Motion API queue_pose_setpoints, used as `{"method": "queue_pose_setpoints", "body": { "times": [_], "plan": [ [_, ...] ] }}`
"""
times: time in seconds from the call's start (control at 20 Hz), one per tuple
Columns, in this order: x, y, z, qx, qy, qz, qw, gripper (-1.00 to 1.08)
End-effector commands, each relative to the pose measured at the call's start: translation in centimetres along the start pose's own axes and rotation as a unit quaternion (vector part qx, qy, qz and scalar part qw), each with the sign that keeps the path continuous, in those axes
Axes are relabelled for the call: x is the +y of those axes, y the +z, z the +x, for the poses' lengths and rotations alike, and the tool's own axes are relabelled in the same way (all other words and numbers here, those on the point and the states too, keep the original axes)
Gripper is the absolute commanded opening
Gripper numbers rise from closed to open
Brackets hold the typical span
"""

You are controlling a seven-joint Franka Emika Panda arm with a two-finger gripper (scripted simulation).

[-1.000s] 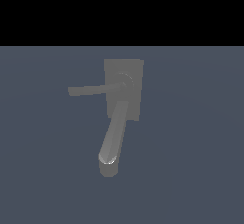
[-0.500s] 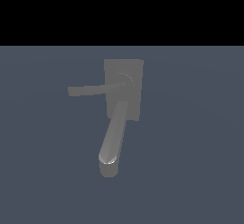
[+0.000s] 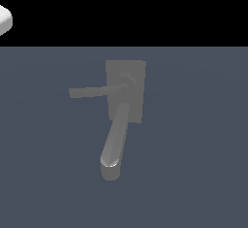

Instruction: Turn on the faucet by rotating a designated handle.

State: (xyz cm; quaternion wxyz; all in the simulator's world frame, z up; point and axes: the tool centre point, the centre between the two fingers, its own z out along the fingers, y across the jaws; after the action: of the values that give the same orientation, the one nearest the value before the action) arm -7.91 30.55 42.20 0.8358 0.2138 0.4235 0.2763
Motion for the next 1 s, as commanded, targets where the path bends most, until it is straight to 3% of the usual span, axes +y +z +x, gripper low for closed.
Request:
{"method": "queue_pose_setpoints", "body": {
  "times": [0.0, 0.25, 0.5, 0.75, 0.95],
  "plan": [
    [-2.9, -1.2, 2.6, 0.038, -0.043, 0.001, 0.9983, -1.0],
    [-9.8, -3.9, 6.7, 0.112, -0.129, 0.015, 0.9852, -1.0],
    [-17.3, -6.9, 9.2, 0.179, -0.21, 0.041, 0.9603, -1.0],
    [-23.3, -9.5, 10.0, 0.227, -0.269, 0.068, 0.9333, -1.0],
    [-26.6, -11.0, 10.1, 0.252, -0.301, 0.085, 0.9157, -1.0]
  ]
}}
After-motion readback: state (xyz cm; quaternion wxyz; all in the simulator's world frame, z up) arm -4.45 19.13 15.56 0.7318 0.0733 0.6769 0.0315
